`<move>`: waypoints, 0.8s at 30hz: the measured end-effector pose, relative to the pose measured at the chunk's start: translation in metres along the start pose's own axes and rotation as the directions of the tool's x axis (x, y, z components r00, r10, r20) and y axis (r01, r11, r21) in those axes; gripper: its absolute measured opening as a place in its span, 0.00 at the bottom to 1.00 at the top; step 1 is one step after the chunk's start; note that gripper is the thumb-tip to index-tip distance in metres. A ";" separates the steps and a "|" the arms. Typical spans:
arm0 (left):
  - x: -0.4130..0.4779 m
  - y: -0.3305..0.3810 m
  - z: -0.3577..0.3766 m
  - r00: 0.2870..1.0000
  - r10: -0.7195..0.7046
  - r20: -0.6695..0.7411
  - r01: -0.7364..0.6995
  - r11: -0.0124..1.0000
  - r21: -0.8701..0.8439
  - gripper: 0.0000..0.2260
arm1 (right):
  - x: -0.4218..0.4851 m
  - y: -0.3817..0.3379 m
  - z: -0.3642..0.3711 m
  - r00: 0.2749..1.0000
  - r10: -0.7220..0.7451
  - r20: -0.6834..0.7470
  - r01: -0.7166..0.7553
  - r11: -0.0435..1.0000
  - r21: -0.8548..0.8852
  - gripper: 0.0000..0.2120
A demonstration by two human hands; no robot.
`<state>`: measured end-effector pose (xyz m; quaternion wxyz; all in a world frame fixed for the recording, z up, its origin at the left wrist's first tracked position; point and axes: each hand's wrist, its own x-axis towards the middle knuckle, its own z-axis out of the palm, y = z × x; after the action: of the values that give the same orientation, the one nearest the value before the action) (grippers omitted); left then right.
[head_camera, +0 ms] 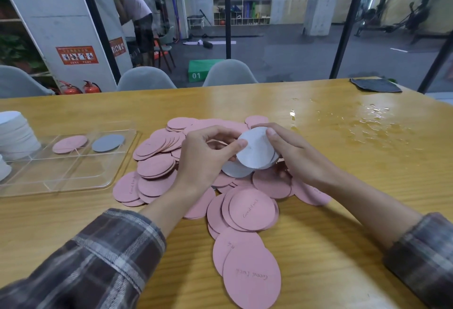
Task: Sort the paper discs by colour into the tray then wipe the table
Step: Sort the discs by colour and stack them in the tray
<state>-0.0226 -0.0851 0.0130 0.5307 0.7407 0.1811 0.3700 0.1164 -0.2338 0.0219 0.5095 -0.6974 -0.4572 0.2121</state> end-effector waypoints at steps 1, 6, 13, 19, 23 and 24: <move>0.000 0.000 0.001 1.000 0.004 -0.003 -0.004 1.000 0.010 0.06 | 0.000 -0.001 0.001 1.000 0.003 0.018 -0.003 1.000 0.001 0.17; -0.002 0.002 -0.002 1.000 0.016 0.016 -0.016 0.999 0.036 0.04 | -0.001 -0.001 0.001 0.998 -0.042 0.056 0.047 0.994 -0.095 0.14; 0.002 -0.013 -0.033 0.984 0.065 0.166 -0.154 0.782 0.604 0.10 | 0.007 0.015 -0.011 0.998 -0.061 -0.034 0.056 0.989 -0.135 0.12; 0.000 -0.012 -0.033 0.979 0.011 0.203 -0.129 0.806 0.577 0.13 | 0.007 0.016 -0.013 0.994 -0.033 -0.102 0.015 0.984 -0.176 0.19; -0.001 -0.009 -0.032 0.992 0.008 0.122 -0.061 0.898 0.435 0.04 | 0.009 0.017 -0.014 0.989 -0.008 -0.149 -0.020 0.982 -0.186 0.21; -0.001 -0.007 -0.032 0.995 -0.003 0.097 -0.035 0.923 0.384 0.02 | 0.009 0.017 -0.013 0.988 0.000 -0.154 -0.028 0.984 -0.177 0.21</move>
<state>-0.0461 -0.0619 0.0116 0.3799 0.8489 0.2186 0.2955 0.1384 -0.2336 0.0131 0.4773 -0.7577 -0.4288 0.1194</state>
